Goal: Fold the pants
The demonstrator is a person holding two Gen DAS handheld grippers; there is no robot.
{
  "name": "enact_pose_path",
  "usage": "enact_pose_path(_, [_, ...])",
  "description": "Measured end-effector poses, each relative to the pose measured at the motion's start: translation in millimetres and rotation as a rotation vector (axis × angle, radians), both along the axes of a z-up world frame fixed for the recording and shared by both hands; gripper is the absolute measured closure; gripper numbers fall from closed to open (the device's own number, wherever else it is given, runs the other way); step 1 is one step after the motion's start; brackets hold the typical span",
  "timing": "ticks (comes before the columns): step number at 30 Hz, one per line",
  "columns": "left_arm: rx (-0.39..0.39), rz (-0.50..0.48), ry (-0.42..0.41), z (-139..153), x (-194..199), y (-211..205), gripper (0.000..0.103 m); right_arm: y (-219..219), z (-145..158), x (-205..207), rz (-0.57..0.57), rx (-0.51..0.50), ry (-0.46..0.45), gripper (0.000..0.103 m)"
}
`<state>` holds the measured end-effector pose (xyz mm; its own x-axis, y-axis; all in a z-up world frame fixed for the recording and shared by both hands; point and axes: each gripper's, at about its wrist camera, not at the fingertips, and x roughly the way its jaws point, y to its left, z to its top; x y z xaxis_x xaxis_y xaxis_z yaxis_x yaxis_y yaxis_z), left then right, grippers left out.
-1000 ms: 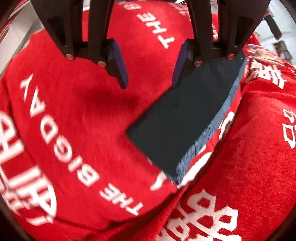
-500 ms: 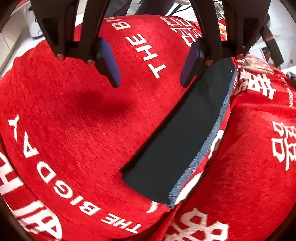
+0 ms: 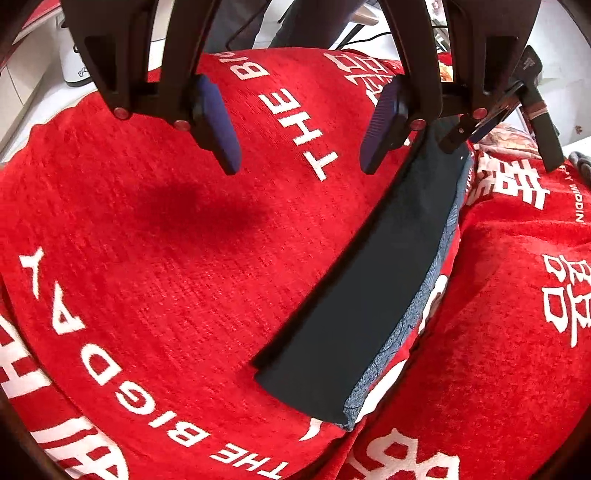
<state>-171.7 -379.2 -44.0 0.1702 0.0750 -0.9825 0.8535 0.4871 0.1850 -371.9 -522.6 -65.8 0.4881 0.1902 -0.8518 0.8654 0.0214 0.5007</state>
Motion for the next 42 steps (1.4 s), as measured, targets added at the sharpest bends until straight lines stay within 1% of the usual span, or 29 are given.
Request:
enact_pose_path(6, [0.001,-0.015,0.005,9.2,-6.0,-5.7,0.000,-7.0,6.2,-0.6,-0.010,-0.015,-0.005,0.032])
enact_pose_path(12, [-0.025,-0.043,-0.002,19.2,-10.9,-11.2,0.000,-11.2,13.6,2.0,-0.032,-0.042,-0.035,0.032])
enact_pose_path(16, [-0.006,-0.031,0.003,11.6,-7.4,-14.5,0.000,-11.3,16.2,1.0,-0.028,-0.069,-0.043,0.032])
enact_pose_path(19, [-0.012,-0.018,0.005,12.1,-4.2,-15.9,0.000,-11.0,21.0,-3.4,-0.017,-0.083,-0.054,0.032])
enact_pose_path(23, [-0.016,-0.026,-0.014,11.4,-0.8,-20.6,0.000,-14.1,27.2,-11.3,-0.017,-0.103,-0.055,0.028])
enact_pose_path(27, [0.001,-0.012,-0.008,3.2,6.2,-23.0,0.000,-22.4,24.1,-17.1,-0.056,-0.076,-0.064,0.028])
enact_pose_path(29, [0.005,-0.003,-0.009,-0.7,9.9,-23.4,0.000,-25.5,23.4,-16.2,-0.062,-0.079,-0.059,0.028])
enact_pose_path(34, [0.016,0.027,-0.010,-10.0,18.1,-22.6,0.000,-30.9,17.9,-6.8,-0.052,-0.064,-0.060,0.028])
enact_pose_path(37, [0.018,0.037,-0.011,-14.1,21.8,-23.3,0.000,-31.1,17.6,-0.1,-0.026,-0.061,-0.056,0.028])
enact_pose_path(42, [-0.010,0.044,-0.031,-15.4,31.3,-29.2,0.000,-31.3,16.8,2.3,-0.016,-0.058,-0.052,0.028])
